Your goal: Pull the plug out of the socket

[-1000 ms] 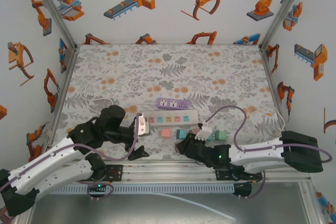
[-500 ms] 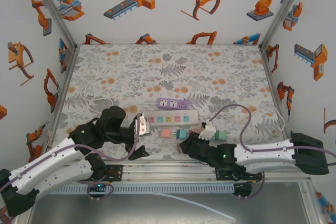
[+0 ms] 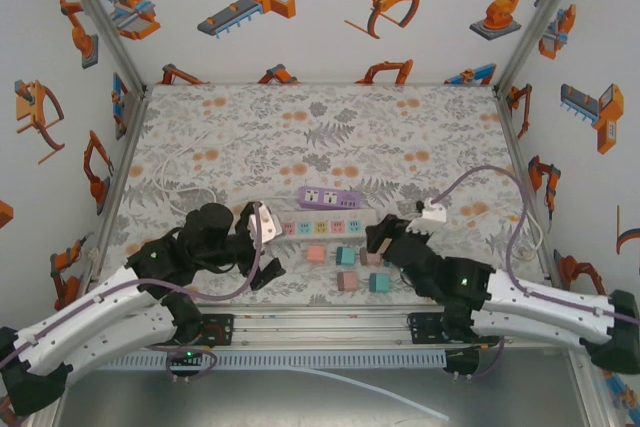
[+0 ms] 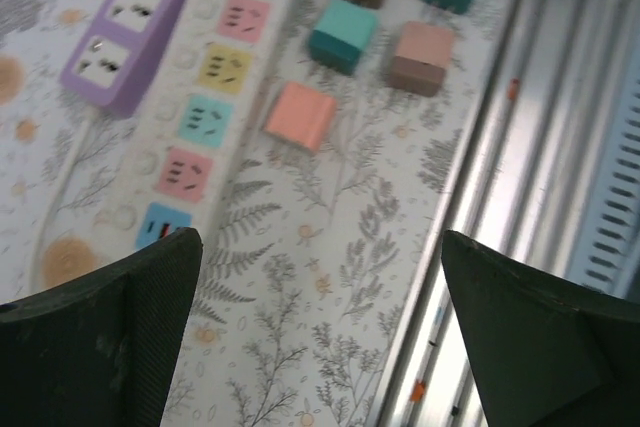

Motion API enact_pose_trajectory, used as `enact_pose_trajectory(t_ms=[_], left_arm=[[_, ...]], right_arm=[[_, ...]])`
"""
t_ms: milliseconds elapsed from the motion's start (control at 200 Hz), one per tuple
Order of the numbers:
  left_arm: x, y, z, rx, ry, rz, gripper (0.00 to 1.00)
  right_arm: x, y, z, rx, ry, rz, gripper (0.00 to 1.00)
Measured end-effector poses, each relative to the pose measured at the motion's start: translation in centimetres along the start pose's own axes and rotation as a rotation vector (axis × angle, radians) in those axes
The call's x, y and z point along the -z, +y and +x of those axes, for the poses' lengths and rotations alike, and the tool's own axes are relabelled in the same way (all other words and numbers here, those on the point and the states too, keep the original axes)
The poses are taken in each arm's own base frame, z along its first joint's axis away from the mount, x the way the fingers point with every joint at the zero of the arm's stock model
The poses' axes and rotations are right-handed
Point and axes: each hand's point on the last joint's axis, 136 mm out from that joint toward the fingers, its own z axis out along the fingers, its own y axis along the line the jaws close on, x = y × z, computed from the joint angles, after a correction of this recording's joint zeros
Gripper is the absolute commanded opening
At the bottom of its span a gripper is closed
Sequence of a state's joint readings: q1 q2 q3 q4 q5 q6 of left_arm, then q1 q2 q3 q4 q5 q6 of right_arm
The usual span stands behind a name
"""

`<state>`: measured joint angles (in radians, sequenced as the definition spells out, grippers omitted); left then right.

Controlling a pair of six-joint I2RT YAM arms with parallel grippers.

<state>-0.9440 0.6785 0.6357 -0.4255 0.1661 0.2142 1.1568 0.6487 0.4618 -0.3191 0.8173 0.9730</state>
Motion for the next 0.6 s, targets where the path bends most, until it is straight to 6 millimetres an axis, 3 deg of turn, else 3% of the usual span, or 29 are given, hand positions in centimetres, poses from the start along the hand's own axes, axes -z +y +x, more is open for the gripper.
enact_pose_trajectory(t_ms=[155, 295, 461, 596], left_arm=[[-0.7, 5.0, 1.0, 0.041, 0.021, -0.263, 0.97], [-0.1, 11.5, 3.2, 0.154, 0.058, -0.542, 0.97], [3.2, 19.6, 7.6, 0.325, 0.103, -0.892, 0.97], [5.0, 23.3, 12.0, 0.438, 0.155, -1.062, 0.97]], right_arm=[[-0.8, -6.1, -5.3, 0.070, -0.125, 0.232, 0.96], [-1.5, -11.4, -7.9, 0.148, -0.133, 0.433, 0.99], [-4.2, -16.5, -8.9, 0.190, -0.056, 0.568, 0.99], [-7.4, -19.6, -8.0, 0.220, 0.028, 0.610, 0.99]])
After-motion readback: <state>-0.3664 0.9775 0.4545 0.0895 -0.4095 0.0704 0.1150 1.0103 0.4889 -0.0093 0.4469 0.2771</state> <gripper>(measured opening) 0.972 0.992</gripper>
